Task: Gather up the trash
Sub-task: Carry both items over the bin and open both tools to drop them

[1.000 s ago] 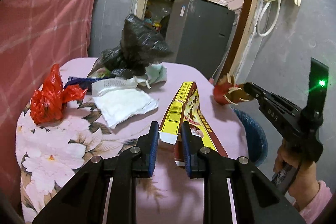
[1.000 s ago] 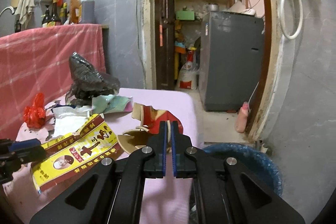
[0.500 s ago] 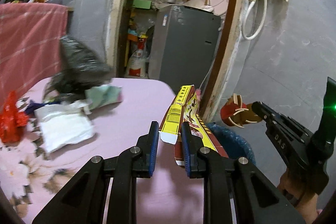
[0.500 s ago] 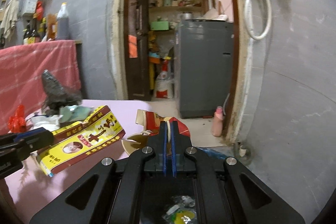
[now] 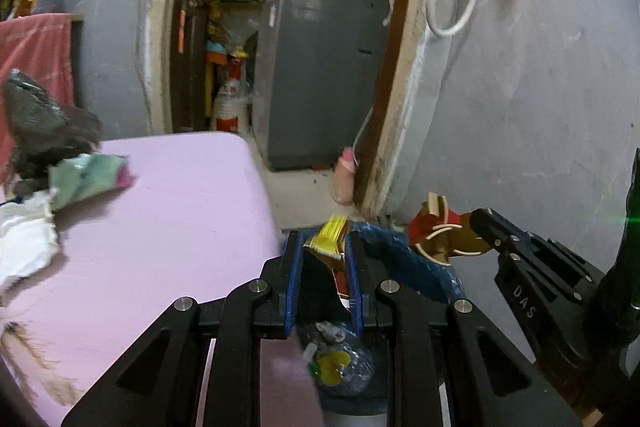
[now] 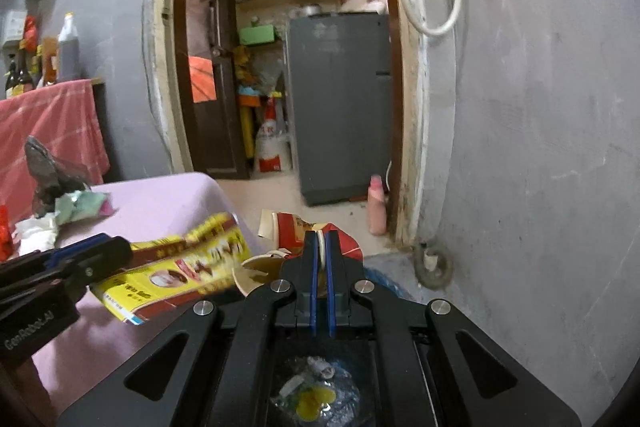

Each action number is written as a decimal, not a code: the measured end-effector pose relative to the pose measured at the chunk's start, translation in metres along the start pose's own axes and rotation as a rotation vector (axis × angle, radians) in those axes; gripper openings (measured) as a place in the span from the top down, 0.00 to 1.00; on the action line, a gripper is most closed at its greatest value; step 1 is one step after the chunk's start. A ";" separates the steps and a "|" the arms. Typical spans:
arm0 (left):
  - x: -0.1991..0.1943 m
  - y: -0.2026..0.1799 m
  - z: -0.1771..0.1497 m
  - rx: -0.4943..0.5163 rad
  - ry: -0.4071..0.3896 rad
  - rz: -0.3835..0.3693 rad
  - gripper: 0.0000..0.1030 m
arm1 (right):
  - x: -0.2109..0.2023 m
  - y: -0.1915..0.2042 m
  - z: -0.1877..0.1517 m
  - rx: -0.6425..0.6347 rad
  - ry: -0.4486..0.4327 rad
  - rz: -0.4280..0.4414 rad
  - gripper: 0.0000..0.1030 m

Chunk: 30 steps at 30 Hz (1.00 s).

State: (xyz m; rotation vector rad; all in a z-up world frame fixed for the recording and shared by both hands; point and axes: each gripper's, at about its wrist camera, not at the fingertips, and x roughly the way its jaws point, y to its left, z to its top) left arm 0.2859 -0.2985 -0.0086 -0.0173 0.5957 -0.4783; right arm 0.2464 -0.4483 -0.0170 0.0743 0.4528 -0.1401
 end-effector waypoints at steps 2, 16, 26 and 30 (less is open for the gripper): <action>0.010 -0.002 -0.002 0.000 0.029 -0.004 0.84 | 0.005 -0.005 -0.003 0.013 0.029 0.011 0.98; 0.029 0.009 -0.003 -0.067 0.125 -0.043 0.82 | 0.021 -0.013 -0.012 0.040 0.111 0.039 0.92; -0.017 0.034 0.008 -0.121 0.017 0.017 0.59 | -0.009 0.003 0.011 0.024 -0.027 0.047 0.57; -0.040 0.045 0.012 -0.124 -0.041 0.058 0.48 | -0.024 0.015 0.021 0.018 -0.090 0.055 0.44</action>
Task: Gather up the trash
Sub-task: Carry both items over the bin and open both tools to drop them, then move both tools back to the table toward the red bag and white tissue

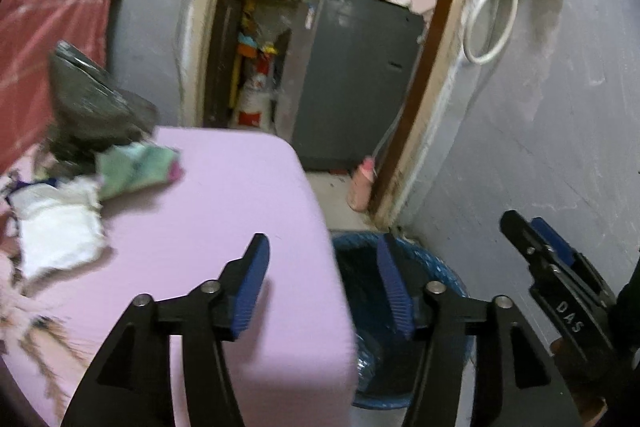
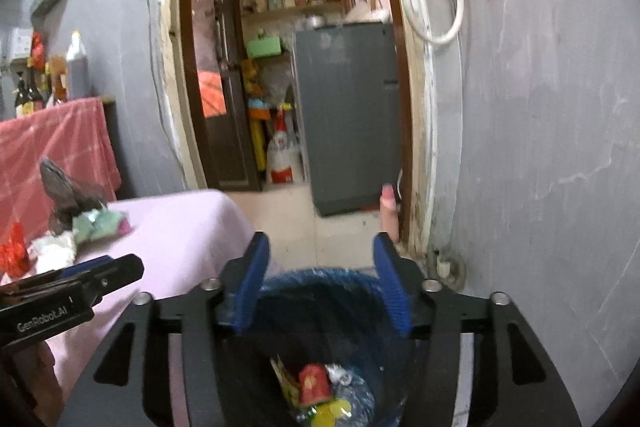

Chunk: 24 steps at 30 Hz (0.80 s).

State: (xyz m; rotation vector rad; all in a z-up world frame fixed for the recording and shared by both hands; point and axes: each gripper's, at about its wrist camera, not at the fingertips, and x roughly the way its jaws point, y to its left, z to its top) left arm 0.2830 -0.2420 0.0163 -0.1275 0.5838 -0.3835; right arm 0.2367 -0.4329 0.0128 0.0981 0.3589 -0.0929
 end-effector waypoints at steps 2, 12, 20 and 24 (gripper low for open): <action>-0.012 0.007 0.003 0.003 -0.027 0.028 0.39 | -0.006 0.008 0.005 -0.002 -0.027 0.004 0.34; -0.064 0.041 0.006 0.000 -0.172 0.152 0.07 | -0.022 0.047 0.013 -0.021 -0.115 0.037 0.00; -0.094 0.079 0.002 -0.007 -0.226 0.233 0.02 | -0.029 0.088 0.019 -0.051 -0.145 0.100 0.00; -0.110 0.101 0.001 -0.023 -0.244 0.269 0.02 | -0.028 0.112 0.021 -0.063 -0.139 0.142 0.00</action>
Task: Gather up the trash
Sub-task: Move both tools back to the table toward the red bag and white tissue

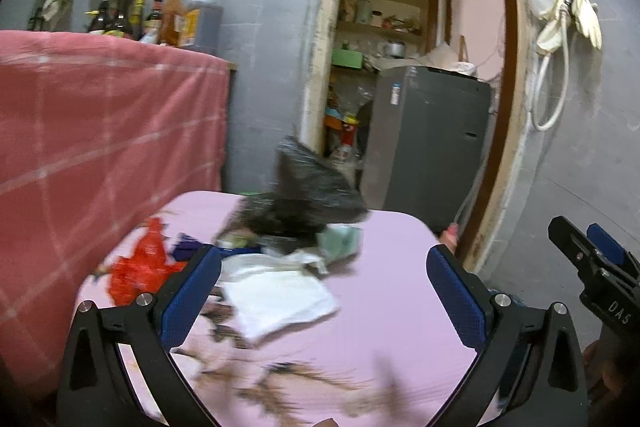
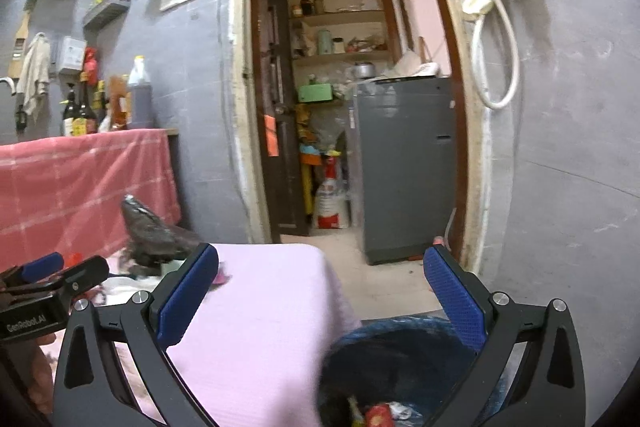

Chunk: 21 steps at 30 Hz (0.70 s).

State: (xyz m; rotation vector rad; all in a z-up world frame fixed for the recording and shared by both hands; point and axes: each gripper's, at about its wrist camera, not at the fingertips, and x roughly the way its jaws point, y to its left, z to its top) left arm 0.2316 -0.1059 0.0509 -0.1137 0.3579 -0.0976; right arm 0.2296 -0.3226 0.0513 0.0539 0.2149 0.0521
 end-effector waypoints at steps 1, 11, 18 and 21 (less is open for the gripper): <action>-0.003 0.008 0.001 -0.004 -0.005 0.012 0.02 | 0.000 0.005 0.001 -0.004 0.001 0.010 0.00; -0.017 0.084 -0.002 -0.038 0.013 0.121 0.02 | 0.019 0.066 0.006 -0.040 0.052 0.136 0.00; -0.016 0.130 -0.008 -0.067 0.057 0.165 0.02 | 0.041 0.107 -0.003 -0.084 0.141 0.221 0.00; -0.010 0.144 -0.011 -0.085 0.099 0.158 0.02 | 0.053 0.123 -0.010 -0.111 0.202 0.243 0.00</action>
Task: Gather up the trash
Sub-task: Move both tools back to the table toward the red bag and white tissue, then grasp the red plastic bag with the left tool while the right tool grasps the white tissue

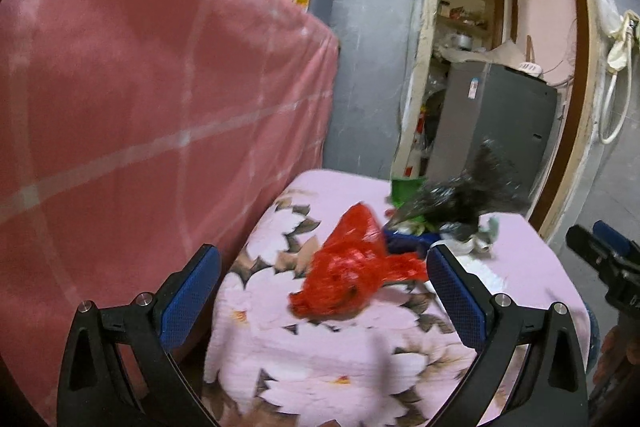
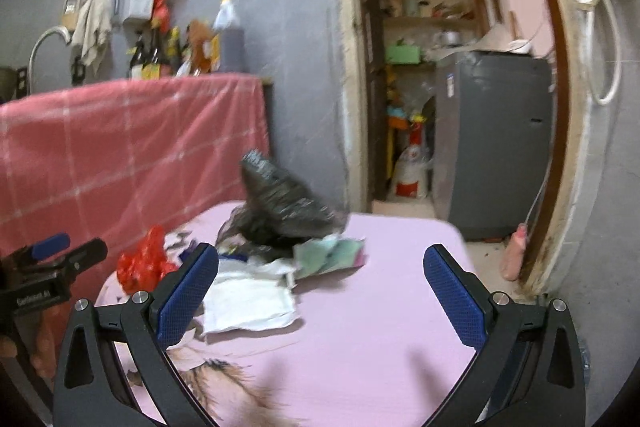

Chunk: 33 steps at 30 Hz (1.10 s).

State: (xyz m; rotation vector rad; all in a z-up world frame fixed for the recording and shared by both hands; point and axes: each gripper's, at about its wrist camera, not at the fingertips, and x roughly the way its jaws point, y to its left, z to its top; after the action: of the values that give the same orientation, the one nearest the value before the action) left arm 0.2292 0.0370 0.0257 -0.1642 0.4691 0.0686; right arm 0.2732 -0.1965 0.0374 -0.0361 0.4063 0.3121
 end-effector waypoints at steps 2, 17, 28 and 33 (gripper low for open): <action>0.007 0.006 -0.002 -0.004 0.035 -0.007 0.02 | 0.012 0.004 -0.003 0.000 0.045 0.018 0.00; 0.048 0.024 0.001 -0.056 0.225 -0.130 0.22 | 0.087 0.017 -0.019 0.006 0.325 0.152 0.00; 0.058 0.028 0.005 -0.064 0.296 -0.217 0.54 | 0.122 0.040 -0.025 -0.060 0.460 0.210 0.00; 0.057 0.028 0.007 -0.055 0.296 -0.231 0.61 | 0.132 0.051 -0.030 -0.109 0.509 0.205 0.00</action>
State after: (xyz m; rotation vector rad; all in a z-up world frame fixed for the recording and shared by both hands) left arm 0.2802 0.0677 0.0014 -0.2839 0.7403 -0.1710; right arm 0.3611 -0.1122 -0.0410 -0.1839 0.9011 0.5299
